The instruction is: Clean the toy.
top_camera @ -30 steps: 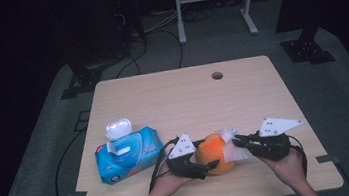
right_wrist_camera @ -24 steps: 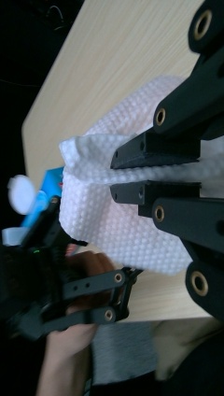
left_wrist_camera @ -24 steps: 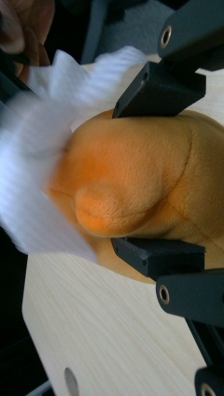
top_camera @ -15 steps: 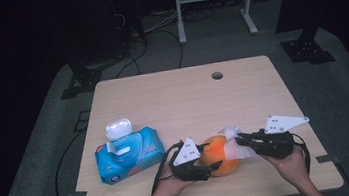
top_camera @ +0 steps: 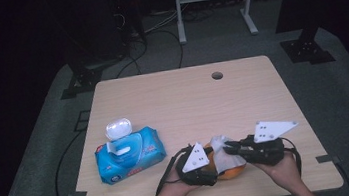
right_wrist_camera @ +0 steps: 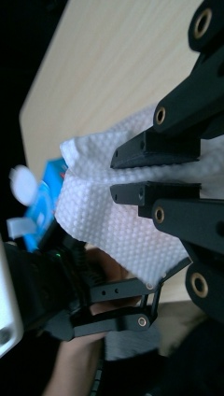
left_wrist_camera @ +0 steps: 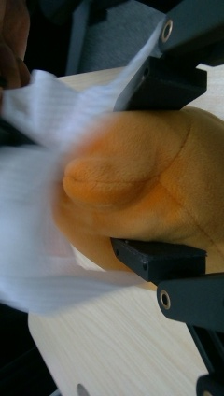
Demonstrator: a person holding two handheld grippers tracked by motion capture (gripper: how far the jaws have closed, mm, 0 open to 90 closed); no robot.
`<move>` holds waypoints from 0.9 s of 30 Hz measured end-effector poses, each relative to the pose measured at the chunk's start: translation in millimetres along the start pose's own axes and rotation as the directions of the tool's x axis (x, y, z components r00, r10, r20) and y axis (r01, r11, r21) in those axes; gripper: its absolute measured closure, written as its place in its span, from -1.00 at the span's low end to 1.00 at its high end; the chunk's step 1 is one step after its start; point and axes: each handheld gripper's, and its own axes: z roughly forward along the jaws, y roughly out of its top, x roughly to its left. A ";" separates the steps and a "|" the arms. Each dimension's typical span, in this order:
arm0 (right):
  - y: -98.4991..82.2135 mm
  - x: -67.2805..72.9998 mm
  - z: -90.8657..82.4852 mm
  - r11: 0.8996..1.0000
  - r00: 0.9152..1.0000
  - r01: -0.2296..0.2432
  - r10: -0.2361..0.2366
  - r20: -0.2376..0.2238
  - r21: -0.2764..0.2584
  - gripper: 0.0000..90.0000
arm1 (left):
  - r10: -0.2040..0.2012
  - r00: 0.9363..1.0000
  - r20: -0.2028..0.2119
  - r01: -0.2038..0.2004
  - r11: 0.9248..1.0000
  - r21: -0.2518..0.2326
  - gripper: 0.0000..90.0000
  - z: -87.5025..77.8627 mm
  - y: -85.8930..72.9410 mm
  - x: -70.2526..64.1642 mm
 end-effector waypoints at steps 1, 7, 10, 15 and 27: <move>-1.3 1.2 3.8 1.000 1.000 0.012 -0.012 0.005 0.021 0.79 | 0.003 1.000 0.001 -0.003 1.000 0.001 -0.22 -0.1 -0.6 -0.2; -17.0 -22.0 -7.2 0.996 0.996 -0.076 0.075 0.047 0.037 0.77 | -0.012 1.000 0.007 0.012 1.000 -0.008 -0.20 -1.0 -2.9 1.3; -19.7 -25.8 -10.8 0.994 0.993 -0.106 0.105 0.046 0.020 0.78 | 0.002 1.000 0.013 -0.001 1.000 -0.009 -0.21 0.8 -1.8 -0.2; -6.6 -9.5 2.1 0.999 0.999 -0.039 0.039 -0.017 0.020 0.78 | 0.017 1.000 0.013 -0.017 1.000 -0.012 -0.23 1.7 -3.4 -3.4; -19.3 -23.7 -9.7 0.995 0.995 -0.100 0.100 0.027 0.020 0.79 | -0.007 1.000 0.010 0.007 1.000 -0.018 -0.23 -0.4 -5.6 3.1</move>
